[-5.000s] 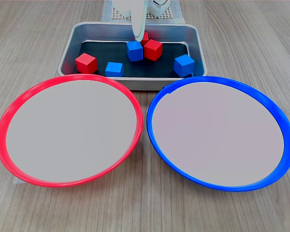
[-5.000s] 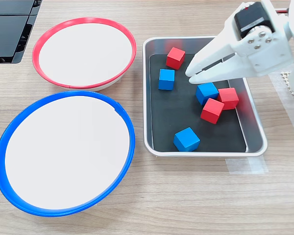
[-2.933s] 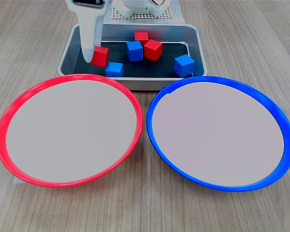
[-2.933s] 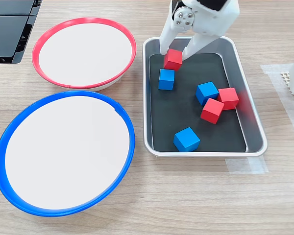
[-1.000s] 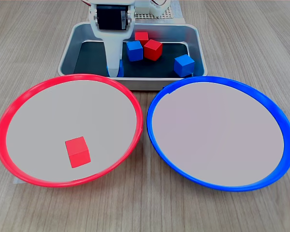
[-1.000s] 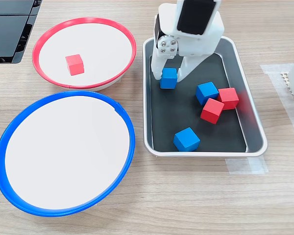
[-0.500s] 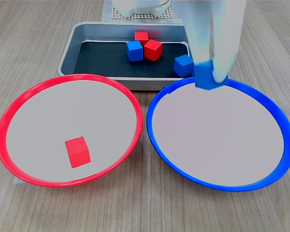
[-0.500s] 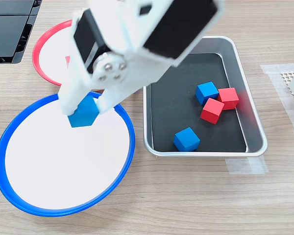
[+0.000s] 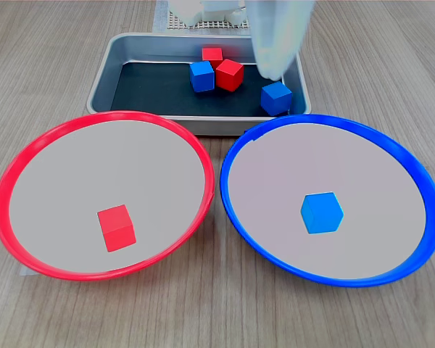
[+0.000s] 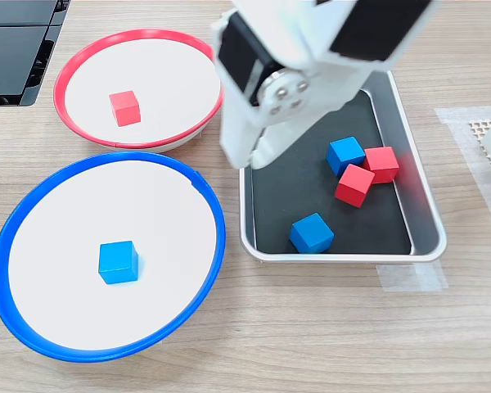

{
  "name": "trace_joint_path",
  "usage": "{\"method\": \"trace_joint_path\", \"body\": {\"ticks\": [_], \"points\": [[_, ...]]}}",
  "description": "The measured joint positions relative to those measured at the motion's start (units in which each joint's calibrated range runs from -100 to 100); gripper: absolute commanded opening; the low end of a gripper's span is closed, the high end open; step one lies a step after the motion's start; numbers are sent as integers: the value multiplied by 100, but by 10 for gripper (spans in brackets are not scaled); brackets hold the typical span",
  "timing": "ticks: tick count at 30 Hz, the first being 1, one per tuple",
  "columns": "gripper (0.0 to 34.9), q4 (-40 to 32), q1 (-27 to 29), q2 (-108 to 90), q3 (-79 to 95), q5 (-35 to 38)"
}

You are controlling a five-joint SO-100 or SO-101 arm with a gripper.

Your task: Move six blocks from tray to matching dishes

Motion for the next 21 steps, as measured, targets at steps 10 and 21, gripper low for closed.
{"method": "trace_joint_path", "body": {"ticks": [10,21], "points": [[162,131,292,-878,2187,137],[165,-367,-212,-247,2096,5]]}}
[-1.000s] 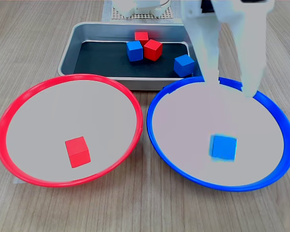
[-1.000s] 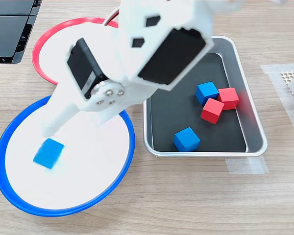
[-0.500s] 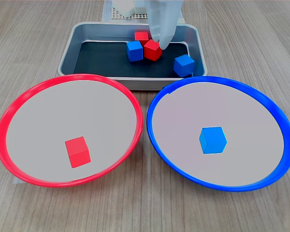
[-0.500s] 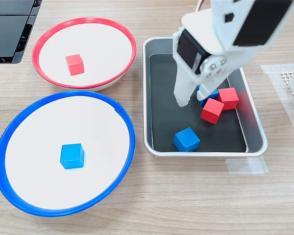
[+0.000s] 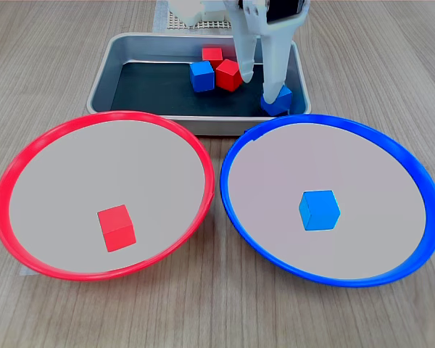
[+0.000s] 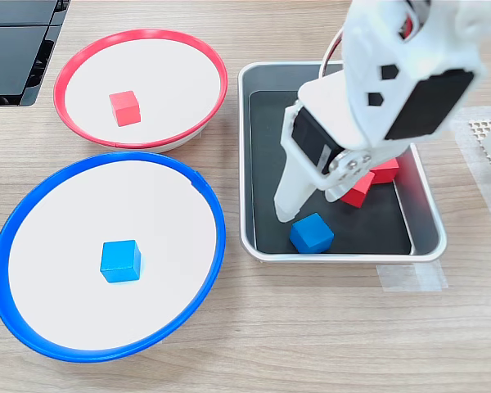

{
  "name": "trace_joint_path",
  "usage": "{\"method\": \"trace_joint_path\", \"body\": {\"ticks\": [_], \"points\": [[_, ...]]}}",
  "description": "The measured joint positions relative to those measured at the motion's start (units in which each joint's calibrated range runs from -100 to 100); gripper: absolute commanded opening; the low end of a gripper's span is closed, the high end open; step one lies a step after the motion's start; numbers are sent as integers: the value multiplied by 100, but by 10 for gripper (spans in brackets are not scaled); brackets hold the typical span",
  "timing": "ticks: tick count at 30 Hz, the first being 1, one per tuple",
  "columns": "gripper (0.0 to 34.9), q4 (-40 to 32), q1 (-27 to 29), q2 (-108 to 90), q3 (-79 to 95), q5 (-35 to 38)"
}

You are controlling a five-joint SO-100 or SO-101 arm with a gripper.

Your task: Move six blocks from tray to matching dishes

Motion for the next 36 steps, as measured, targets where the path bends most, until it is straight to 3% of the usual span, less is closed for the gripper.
{"method": "trace_joint_path", "body": {"ticks": [5,6,8,12,16,18,21,25,26,28,30,32,33,35,36], "points": [[155,-204,-292,367,-118,-15],[140,-269,-310,460,-154,-39],[4,-392,-434,588,-172,-83],[2,-465,-522,639,-181,-59],[2,106,-469,546,-572,34],[2,824,-97,358,-1352,78],[2,799,106,494,-2151,-78],[18,-261,142,1338,-3557,-288],[80,-701,150,1654,-3684,-313],[163,-938,80,1807,-3711,-332],[210,-1223,-88,2012,-3702,-293],[209,-1387,-168,2063,-3630,-283],[191,-1387,-115,2055,-3584,-274],[203,-1378,-71,1952,-3394,-274],[178,-1346,-80,1850,-3267,-239]]}}
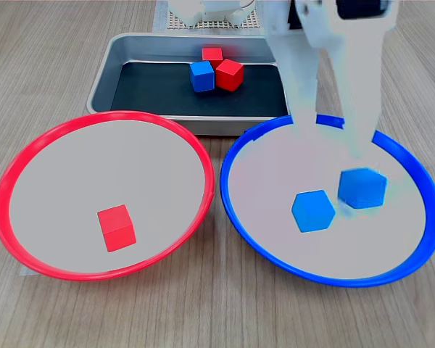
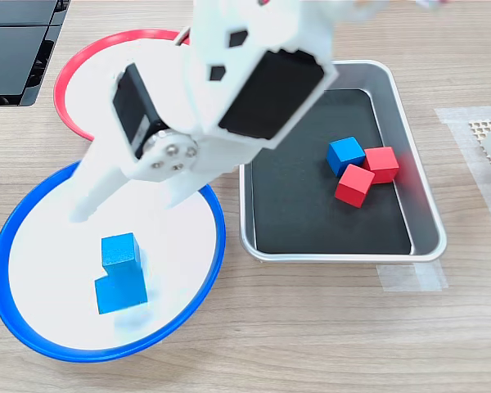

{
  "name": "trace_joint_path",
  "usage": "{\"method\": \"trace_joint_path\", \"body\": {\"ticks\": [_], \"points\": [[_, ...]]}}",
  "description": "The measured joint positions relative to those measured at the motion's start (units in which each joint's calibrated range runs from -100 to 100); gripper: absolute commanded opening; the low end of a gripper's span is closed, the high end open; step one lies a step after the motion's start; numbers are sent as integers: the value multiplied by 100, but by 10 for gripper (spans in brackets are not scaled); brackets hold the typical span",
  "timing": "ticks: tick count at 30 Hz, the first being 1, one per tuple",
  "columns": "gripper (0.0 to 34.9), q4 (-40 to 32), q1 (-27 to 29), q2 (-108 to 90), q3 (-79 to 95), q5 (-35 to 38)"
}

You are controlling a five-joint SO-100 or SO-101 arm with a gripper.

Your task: Move six blocks from tray to matching dishes

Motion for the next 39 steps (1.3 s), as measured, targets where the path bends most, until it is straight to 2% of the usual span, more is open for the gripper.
{"method": "trace_joint_path", "body": {"ticks": [2,4,5,9,13,18,19,20,23,33,39], "points": [[119,57,-44,-315,309,78],[29,179,71,-861,844,190],[4,473,221,-1296,1261,264],[3,1134,504,-2396,2405,513],[3,1452,929,-3248,3711,464],[78,1721,1027,-3794,4592,93],[114,1794,912,-3879,4655,-186],[135,1803,858,-3896,4673,-288],[158,1958,761,-3922,4673,-669],[174,2031,770,-3581,4673,-1670],[158,1982,681,-3282,4673,-1880]]}}
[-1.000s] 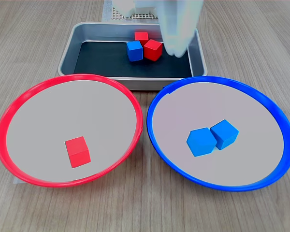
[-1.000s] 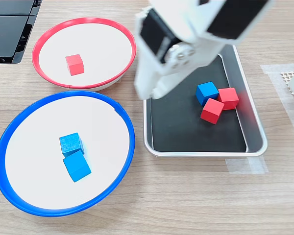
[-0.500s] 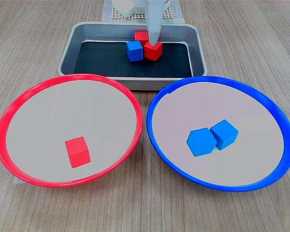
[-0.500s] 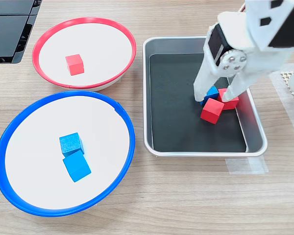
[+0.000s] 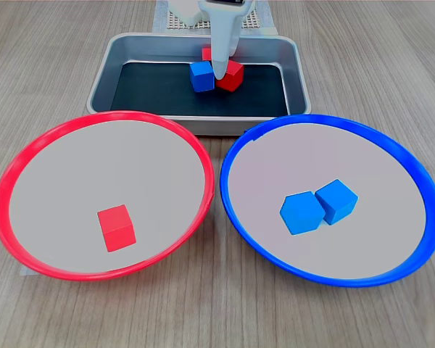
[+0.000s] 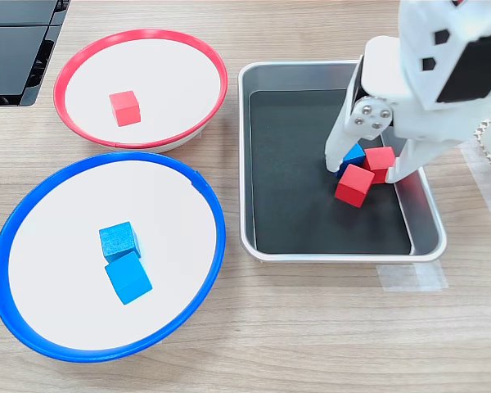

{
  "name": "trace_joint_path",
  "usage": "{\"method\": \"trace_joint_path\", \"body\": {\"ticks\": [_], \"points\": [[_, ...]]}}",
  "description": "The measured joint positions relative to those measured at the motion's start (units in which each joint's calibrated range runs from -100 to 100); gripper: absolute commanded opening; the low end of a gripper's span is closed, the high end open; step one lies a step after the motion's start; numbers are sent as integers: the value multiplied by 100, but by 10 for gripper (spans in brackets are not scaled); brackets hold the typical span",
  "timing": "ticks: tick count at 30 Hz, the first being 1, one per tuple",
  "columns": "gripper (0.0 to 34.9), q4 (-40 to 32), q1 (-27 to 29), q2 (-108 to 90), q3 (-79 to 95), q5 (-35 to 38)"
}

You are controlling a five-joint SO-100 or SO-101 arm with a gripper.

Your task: Move six blocks from tray to matching dishes

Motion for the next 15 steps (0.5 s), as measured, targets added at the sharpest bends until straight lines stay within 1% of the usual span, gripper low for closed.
{"method": "trace_joint_path", "body": {"ticks": [2,3,4,5,6,8,11,13,15], "points": [[133,-73,9,77,0,-15],[112,-139,9,145,0,-24],[85,-212,9,222,0,-29],[23,-343,0,324,0,-39],[5,-416,-35,384,0,-49],[2,-514,-142,503,0,-63],[2,-546,-133,571,-109,-63],[2,-383,-115,571,-417,-5],[2,-73,106,580,-953,142]]}}
